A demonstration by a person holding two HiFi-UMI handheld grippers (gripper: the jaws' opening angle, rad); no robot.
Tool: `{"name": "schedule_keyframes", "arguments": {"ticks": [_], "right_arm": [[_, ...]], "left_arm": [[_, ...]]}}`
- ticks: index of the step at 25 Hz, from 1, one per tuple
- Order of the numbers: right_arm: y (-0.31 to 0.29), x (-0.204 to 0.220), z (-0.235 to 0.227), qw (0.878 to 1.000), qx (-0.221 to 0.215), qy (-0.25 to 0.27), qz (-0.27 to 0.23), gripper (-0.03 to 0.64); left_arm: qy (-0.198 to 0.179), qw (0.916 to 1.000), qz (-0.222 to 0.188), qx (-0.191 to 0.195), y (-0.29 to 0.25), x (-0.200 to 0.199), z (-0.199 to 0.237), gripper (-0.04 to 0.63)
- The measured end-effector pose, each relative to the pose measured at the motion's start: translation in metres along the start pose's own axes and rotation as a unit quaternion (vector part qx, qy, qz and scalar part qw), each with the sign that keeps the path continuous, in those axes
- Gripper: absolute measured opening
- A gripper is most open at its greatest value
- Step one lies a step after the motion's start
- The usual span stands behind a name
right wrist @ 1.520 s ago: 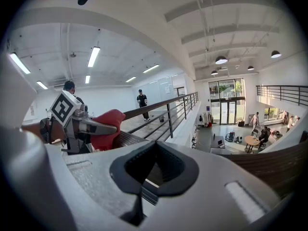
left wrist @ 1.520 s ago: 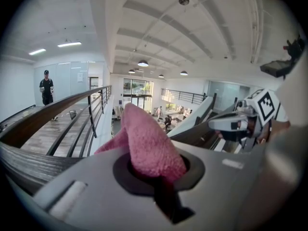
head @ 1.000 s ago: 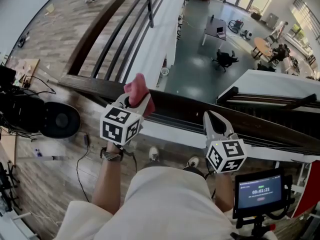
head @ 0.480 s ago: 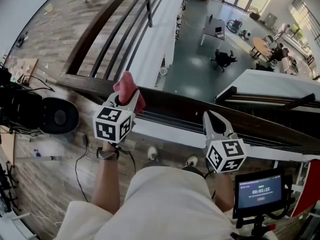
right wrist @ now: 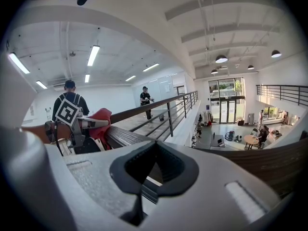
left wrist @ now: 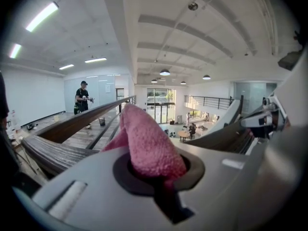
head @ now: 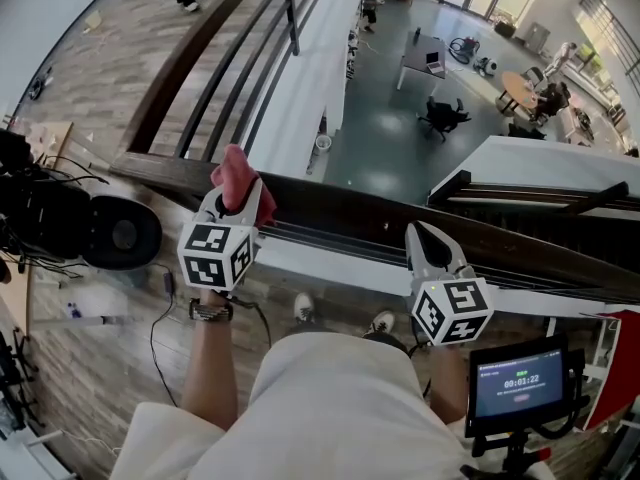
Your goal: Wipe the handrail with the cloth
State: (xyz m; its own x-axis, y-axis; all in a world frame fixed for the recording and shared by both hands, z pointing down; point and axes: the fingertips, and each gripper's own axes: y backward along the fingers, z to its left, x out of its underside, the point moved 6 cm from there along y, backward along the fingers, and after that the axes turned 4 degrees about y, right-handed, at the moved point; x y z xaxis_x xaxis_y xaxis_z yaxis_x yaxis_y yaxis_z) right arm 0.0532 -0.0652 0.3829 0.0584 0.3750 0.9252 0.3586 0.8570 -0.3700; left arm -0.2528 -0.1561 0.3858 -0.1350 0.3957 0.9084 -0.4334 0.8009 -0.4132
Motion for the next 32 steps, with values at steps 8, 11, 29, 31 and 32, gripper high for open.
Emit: {"name": "schedule_keyframes", "arguments": {"ticks": [8, 11, 29, 31, 32], "right_arm": [[-0.002, -0.003, 0.003, 1.0, -0.002, 0.0, 0.0, 0.003], [-0.002, -0.002, 0.002, 1.0, -0.002, 0.0, 0.001, 0.003], [-0.004, 0.0, 0.005, 1.0, -0.01, 0.002, -0.001, 0.003], [-0.004, 0.0, 0.006, 1.0, -0.01, 0.003, -0.001, 0.003], [-0.004, 0.001, 0.005, 1.0, -0.01, 0.003, 0.0, 0.003]], "left_arm": [[-0.011, 0.9995, -0.028, -0.008, 0.009, 0.005, 0.001, 0.034], [-0.006, 0.9994, -0.033, -0.01, 0.01, 0.008, 0.001, 0.034], [0.033, 0.998, -0.055, -0.006, 0.018, 0.019, 0.002, 0.034], [0.039, 0.9976, -0.058, -0.009, 0.017, 0.019, 0.003, 0.034], [0.039, 0.9975, -0.058, -0.009, 0.017, 0.019, 0.003, 0.034]]}}
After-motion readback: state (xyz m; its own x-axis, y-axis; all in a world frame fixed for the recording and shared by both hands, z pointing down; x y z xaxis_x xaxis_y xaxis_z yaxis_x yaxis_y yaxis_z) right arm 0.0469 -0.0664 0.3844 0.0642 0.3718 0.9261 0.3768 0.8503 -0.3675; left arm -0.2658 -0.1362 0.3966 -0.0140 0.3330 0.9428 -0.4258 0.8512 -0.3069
